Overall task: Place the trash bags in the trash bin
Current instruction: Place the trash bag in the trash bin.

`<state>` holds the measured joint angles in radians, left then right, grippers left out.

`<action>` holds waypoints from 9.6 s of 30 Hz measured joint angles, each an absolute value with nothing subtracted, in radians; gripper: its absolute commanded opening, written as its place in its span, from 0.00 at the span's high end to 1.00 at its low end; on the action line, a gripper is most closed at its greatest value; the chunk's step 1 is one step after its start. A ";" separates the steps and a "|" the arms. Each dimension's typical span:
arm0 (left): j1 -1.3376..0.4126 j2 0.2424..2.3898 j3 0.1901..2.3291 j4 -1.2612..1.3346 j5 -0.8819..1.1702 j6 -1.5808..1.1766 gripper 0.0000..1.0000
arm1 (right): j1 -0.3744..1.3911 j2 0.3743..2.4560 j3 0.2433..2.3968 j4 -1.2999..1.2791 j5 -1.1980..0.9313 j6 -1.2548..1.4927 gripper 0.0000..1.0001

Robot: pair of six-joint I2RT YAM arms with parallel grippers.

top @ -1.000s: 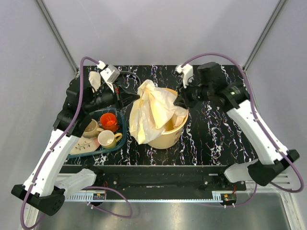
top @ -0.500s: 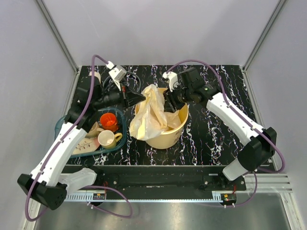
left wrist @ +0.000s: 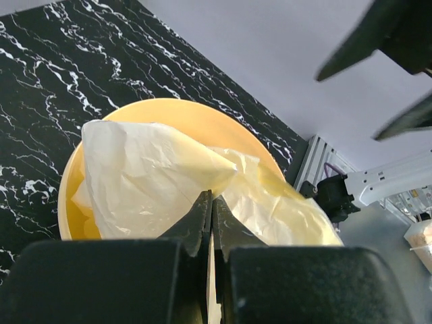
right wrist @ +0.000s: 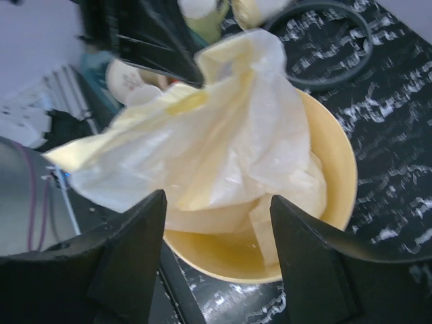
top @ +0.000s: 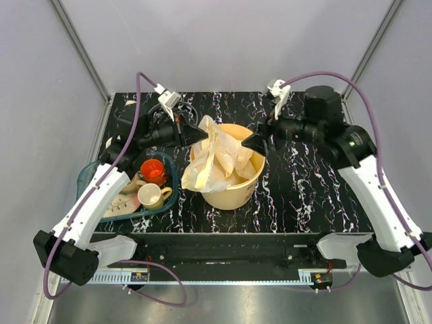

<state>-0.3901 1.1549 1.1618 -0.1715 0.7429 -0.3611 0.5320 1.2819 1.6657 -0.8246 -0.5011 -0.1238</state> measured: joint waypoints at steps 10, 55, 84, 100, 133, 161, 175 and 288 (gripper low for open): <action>-0.378 1.142 1.200 -0.191 0.774 -0.375 1.00 | 0.555 1.322 1.642 -0.714 -0.678 -0.034 0.11; -0.374 1.143 1.217 -0.298 0.928 -0.310 1.00 | 0.693 1.490 1.662 -0.587 -0.591 -0.442 0.49; -0.301 1.216 1.259 -0.324 0.595 -0.238 1.00 | 0.804 1.003 1.340 -0.959 -0.628 -0.622 1.00; -0.250 1.219 1.109 -0.359 0.489 -0.153 1.00 | 0.858 0.960 1.070 -0.988 -0.403 -0.625 1.00; -0.162 1.201 0.913 -0.241 0.594 -0.086 1.00 | 0.859 0.915 0.900 -0.832 -0.007 -0.641 1.00; -0.113 1.040 1.008 -0.524 0.846 0.176 0.49 | 0.775 0.813 0.930 -0.771 0.224 -0.559 0.08; -0.311 0.985 1.153 -0.668 0.868 0.535 0.61 | 0.775 0.789 1.103 -0.867 -0.084 -0.545 0.28; -0.390 1.486 1.401 -0.233 0.426 0.190 1.00 | 0.511 1.443 1.393 -0.321 0.007 -0.417 1.00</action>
